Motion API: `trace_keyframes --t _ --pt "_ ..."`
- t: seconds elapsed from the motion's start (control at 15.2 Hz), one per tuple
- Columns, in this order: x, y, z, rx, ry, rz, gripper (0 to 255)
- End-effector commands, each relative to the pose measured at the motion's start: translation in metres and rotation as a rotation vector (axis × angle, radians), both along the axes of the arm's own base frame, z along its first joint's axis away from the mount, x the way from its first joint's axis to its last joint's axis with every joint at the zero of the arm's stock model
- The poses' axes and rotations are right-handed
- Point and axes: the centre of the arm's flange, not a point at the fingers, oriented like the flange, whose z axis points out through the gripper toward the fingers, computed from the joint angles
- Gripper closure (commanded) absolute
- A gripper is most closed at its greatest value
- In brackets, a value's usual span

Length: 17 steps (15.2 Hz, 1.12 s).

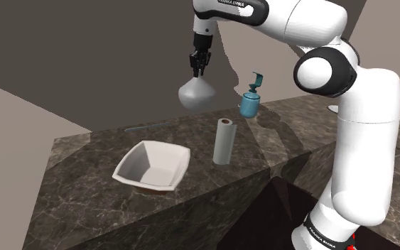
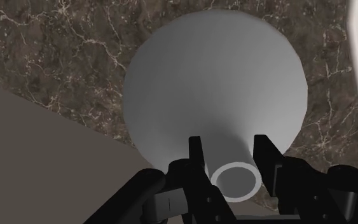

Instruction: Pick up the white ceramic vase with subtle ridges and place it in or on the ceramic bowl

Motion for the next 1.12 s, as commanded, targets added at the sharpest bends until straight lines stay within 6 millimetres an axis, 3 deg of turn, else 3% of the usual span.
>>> trace_keyframes --t 0.0,1.06 --pt "-0.010 0.026 0.009 0.000 -0.001 -0.001 255" --pt "-0.087 0.217 0.054 0.000 -0.001 -0.001 255"
